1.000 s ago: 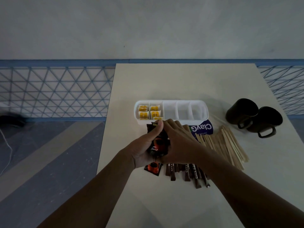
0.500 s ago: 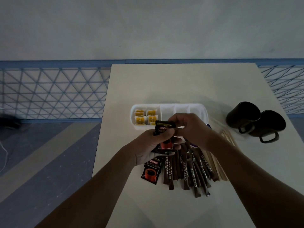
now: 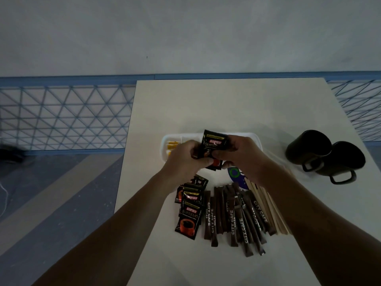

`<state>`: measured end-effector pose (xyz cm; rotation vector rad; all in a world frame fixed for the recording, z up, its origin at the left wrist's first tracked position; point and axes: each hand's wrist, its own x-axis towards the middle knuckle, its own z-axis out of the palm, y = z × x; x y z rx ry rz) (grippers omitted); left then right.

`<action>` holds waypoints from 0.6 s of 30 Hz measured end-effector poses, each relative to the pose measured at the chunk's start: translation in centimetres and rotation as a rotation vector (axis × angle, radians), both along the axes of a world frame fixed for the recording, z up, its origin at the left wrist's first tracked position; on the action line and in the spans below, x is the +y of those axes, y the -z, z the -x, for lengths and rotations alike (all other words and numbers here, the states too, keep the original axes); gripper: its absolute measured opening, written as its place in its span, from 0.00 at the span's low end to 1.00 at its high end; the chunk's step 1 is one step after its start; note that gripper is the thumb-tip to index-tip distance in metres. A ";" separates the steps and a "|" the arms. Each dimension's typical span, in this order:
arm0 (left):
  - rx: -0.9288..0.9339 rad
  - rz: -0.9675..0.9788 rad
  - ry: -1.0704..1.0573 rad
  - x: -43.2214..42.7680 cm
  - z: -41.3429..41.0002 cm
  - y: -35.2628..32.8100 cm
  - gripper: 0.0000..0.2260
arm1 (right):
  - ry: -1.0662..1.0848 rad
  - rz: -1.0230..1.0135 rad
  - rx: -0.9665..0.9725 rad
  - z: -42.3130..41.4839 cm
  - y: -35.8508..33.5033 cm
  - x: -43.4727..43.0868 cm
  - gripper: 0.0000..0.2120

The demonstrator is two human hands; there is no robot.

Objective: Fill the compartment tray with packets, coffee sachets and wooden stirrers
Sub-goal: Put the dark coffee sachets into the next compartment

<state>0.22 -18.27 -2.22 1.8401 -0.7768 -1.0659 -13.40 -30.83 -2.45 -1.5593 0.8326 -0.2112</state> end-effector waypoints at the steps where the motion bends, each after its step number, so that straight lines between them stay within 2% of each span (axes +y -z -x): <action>1: -0.055 0.008 -0.013 -0.3 -0.1 0.0 0.17 | 0.038 0.038 0.011 -0.3 -0.1 -0.1 0.15; 6: -0.448 0.056 -0.018 -1.7 -1.6 -0.3 0.29 | 0.183 0.222 0.099 -1.8 0.2 -1.7 0.12; 8: -0.581 0.003 0.034 -2.3 -2.5 0.0 0.36 | 0.181 0.300 0.157 -2.3 0.6 -2.5 0.11; 13: -0.663 -0.297 0.355 -3.3 -3.8 1.0 0.55 | 0.040 0.457 0.290 -3.2 0.4 -3.1 0.10; 16: -0.705 -0.363 0.461 -3.4 -3.9 1.5 0.56 | -0.028 0.492 0.273 -3.9 0.4 -3.2 0.09; 18: -0.730 -0.340 0.454 -3.5 -3.9 1.7 0.55 | -0.088 0.529 0.287 -4.3 0.6 -3.3 0.09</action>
